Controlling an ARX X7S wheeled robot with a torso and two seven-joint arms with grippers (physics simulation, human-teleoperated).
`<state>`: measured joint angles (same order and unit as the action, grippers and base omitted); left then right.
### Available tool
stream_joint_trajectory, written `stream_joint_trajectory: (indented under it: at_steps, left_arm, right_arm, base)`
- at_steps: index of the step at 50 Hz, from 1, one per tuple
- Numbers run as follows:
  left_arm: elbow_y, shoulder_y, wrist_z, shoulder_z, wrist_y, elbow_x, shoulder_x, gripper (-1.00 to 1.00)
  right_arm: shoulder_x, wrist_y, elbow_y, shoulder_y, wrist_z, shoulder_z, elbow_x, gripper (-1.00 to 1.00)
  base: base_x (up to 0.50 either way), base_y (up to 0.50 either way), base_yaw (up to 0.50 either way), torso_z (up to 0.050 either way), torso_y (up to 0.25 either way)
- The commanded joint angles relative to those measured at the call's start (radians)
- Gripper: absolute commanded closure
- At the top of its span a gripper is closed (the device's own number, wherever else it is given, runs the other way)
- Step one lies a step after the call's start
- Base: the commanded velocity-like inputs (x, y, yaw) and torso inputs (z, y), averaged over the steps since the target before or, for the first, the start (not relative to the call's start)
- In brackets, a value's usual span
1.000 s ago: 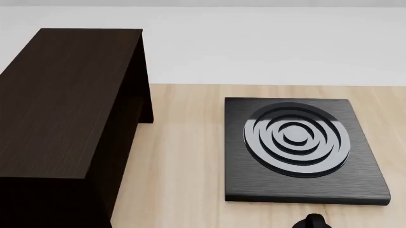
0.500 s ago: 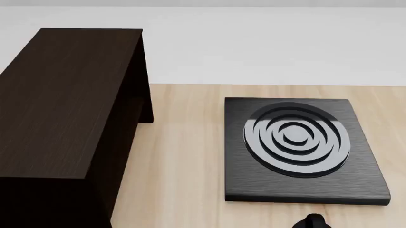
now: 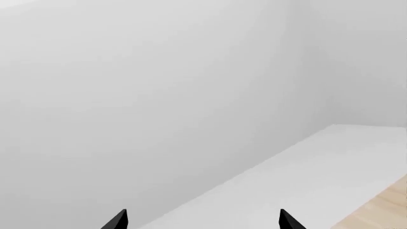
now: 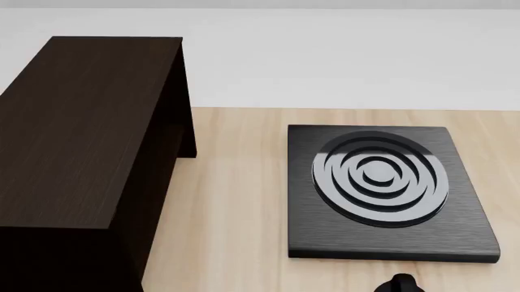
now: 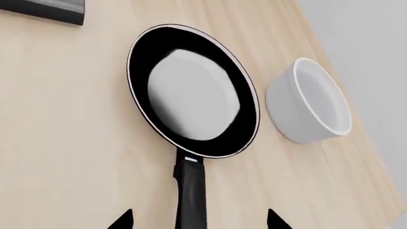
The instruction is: Put the frying pan under the cabinet shelf.
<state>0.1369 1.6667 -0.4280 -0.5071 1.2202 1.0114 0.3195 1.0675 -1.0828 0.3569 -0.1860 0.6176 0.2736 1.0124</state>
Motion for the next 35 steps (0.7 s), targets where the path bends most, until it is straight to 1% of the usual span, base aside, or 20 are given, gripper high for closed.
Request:
stream_joint_trajectory:
  at_steps: [1,12,19,25,35]
  left_arm:
    - [-0.006,0.007,0.001,-0.011,-0.004,0.000,-0.006,-1.00]
    - [-0.022,0.001,0.011,-0.036,-0.023,-0.012,-0.021,-1.00]
    - [-0.027,0.006,0.010,-0.042,-0.024,-0.010,-0.029,-1.00]
    - [-0.037,0.010,0.012,-0.050,-0.028,-0.014,-0.035,-1.00]
    - [-0.047,0.023,0.009,-0.058,-0.026,-0.013,-0.043,-1.00]
  right_arm:
    - [-0.016,0.035,-0.029,-0.071,-0.029,0.066,-0.008,-1.00]
    - [-0.037,0.098,-0.081,-0.081,-0.076,0.033,-0.060,-1.00]
    - [-0.037,0.107,-0.105,-0.057,-0.090,0.008,-0.070,-1.00]
    - [-0.047,0.116,-0.129,-0.015,-0.102,-0.044,-0.088,-1.00]
    - [-0.067,0.146,-0.152,-0.039,-0.120,-0.040,-0.099,-1.00]
  base:
    - [0.00,0.00,0.00,0.000,0.000]
    - [0.00,0.00,0.00,0.000,0.000]
    - [0.00,0.00,0.00,0.000,0.000]
    - [0.00,0.00,0.00,0.000,0.000]
    - [0.00,0.00,0.00,0.000,0.000]
